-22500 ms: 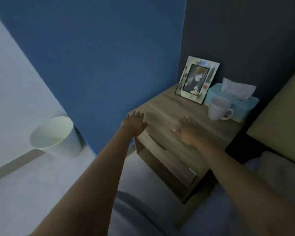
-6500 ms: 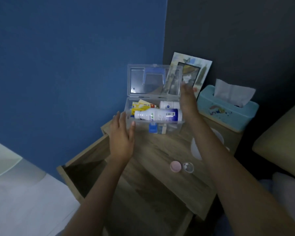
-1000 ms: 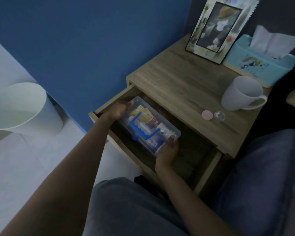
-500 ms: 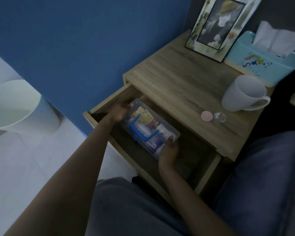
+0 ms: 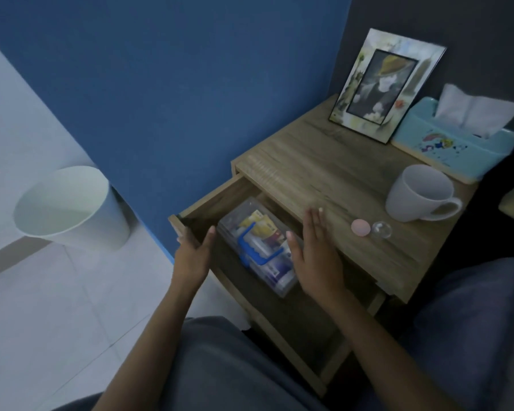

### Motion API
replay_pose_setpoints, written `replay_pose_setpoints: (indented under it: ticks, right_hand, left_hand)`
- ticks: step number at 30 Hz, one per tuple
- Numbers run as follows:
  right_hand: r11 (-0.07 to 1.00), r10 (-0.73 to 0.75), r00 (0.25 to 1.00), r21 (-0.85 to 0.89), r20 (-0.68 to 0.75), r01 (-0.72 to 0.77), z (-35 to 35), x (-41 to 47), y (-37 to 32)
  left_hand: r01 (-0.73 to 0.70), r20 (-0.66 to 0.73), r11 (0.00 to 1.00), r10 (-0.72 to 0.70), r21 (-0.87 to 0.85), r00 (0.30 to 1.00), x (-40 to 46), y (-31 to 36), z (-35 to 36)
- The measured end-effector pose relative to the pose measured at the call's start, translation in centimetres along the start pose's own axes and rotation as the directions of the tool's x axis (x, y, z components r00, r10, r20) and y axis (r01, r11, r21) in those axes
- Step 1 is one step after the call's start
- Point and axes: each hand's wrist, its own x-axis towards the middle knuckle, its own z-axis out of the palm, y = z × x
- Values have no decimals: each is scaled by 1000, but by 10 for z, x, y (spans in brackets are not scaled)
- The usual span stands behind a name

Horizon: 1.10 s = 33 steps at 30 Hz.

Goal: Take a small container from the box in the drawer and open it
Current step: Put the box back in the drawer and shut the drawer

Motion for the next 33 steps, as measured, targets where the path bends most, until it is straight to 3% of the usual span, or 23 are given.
replay_pose_setpoints:
  ticks: [3,12,33]
  right_hand:
    - [989,-17,995,-146,100,31,1,28,13]
    - [974,-5,990,-226,143,37,4,45,27]
    - [979,-22,982,-193,190,59,-4,42,27]
  left_hand:
    - [7,-45,983,-15,-181,999,-2,5,0]
    - [-5,33,948,16,-317,999,7,16,23]
    - [-27,293,916,156,-400,943,67,74,93]
